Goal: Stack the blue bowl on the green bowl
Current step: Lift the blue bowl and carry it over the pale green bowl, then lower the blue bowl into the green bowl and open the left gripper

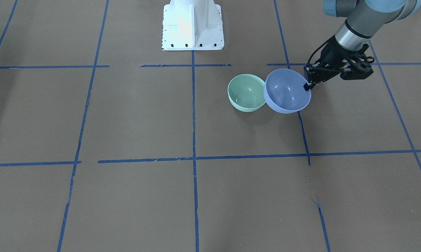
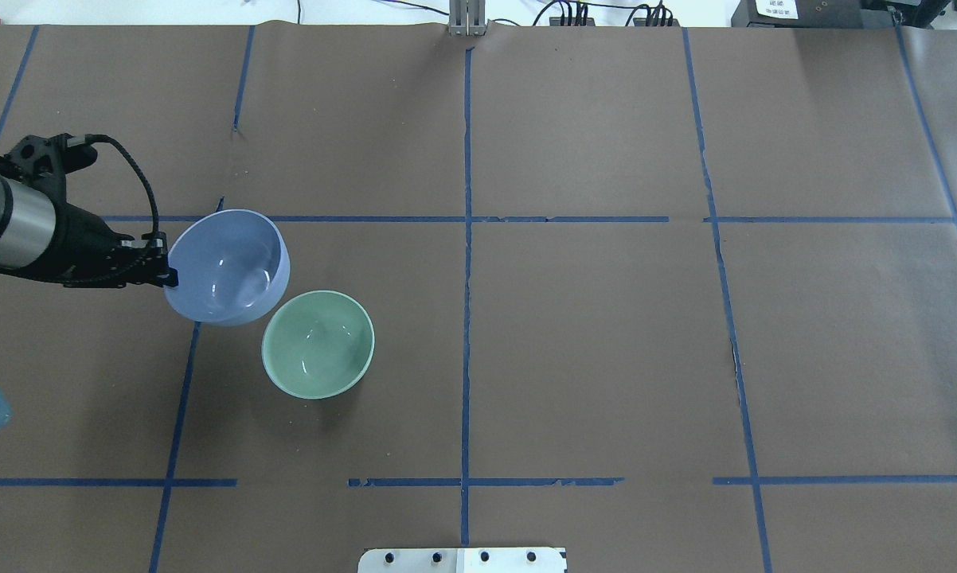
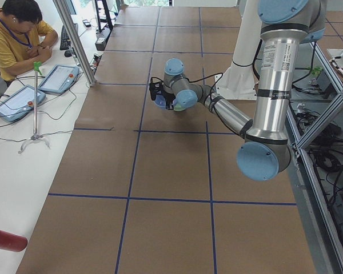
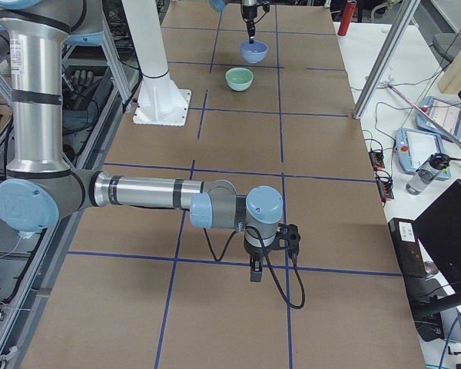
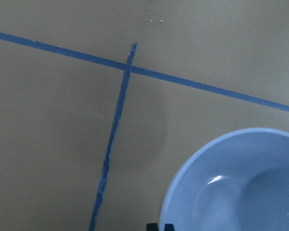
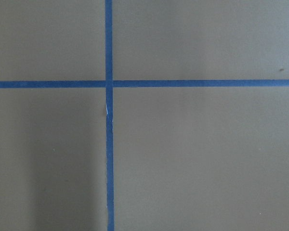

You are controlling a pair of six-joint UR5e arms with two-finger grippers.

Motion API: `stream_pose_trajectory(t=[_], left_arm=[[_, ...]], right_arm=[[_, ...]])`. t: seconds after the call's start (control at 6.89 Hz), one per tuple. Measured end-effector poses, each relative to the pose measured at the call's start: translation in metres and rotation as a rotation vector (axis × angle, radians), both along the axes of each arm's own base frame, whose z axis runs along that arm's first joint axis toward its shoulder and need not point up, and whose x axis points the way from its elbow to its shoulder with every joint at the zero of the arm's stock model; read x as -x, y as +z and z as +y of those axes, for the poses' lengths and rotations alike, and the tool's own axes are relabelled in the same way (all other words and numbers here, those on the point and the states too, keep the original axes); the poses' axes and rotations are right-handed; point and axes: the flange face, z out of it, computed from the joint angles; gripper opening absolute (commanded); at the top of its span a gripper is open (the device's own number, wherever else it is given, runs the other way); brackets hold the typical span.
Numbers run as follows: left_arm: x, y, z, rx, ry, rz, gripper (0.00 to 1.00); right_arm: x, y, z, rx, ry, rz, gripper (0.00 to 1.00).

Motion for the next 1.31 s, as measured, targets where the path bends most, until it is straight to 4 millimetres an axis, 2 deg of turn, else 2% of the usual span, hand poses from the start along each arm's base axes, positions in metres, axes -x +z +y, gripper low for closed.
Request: stream_pose_trajectory(t=[0.29, 0.58, 0.87, 1.31], left_arm=[[-0.038, -0.025, 0.013, 0.014, -0.001, 0.0, 0.0], [-0.058, -0.045, 0.035, 0.0, -0.002, 0.004, 0.0], [-0.072, -0.043, 0.044, -0.003, -0.033, -0.039, 0.0], [-0.088, -0.029, 0.049, 0.014, -0.017, -0.075, 0.0]], right_arm=[[0.0, 0.0, 0.0, 0.0, 0.0, 0.0, 1.0], [0.0, 0.0, 0.0, 0.0, 0.0, 0.0, 1.0], [0.0, 0.0, 0.0, 0.0, 0.0, 0.0, 1.0], [0.0, 0.0, 0.0, 0.0, 0.0, 0.0, 1.0]])
